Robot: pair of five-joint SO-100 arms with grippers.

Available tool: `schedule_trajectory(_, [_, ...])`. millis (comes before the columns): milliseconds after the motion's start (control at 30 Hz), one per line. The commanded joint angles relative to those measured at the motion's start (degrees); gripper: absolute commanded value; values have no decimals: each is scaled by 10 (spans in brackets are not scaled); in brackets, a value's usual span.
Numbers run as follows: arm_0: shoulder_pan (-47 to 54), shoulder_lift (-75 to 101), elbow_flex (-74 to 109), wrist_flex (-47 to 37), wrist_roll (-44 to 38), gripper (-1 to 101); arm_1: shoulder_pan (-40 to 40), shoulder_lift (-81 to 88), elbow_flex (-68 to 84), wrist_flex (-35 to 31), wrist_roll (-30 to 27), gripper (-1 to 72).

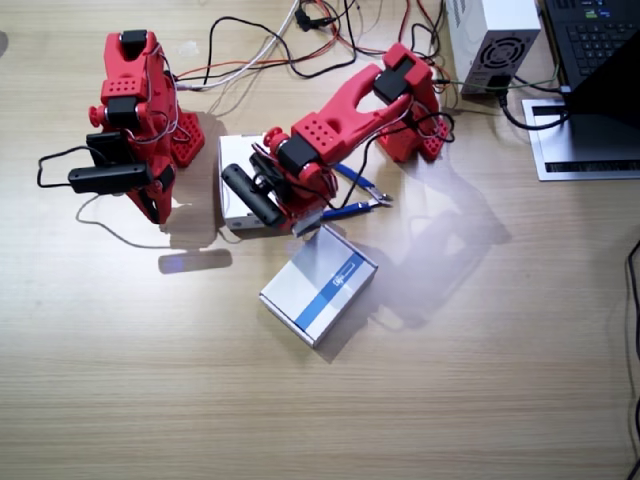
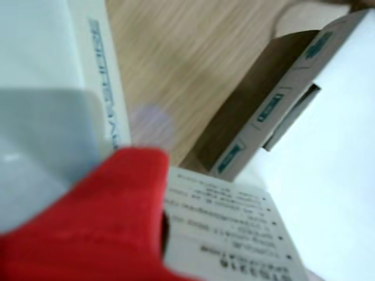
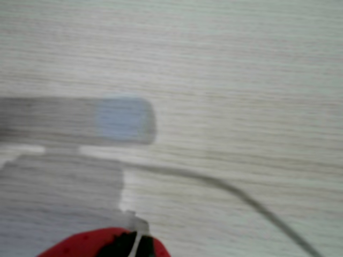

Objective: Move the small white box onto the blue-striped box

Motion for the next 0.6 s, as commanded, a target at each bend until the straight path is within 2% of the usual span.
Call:
schedule_trajectory(0, [15,26,-11,23,28,256,-11,16,-6,10,-13,2])
schedule_trajectory(567, [-19,127,-4,25,79,260,-12,13,-6,9,-19,2])
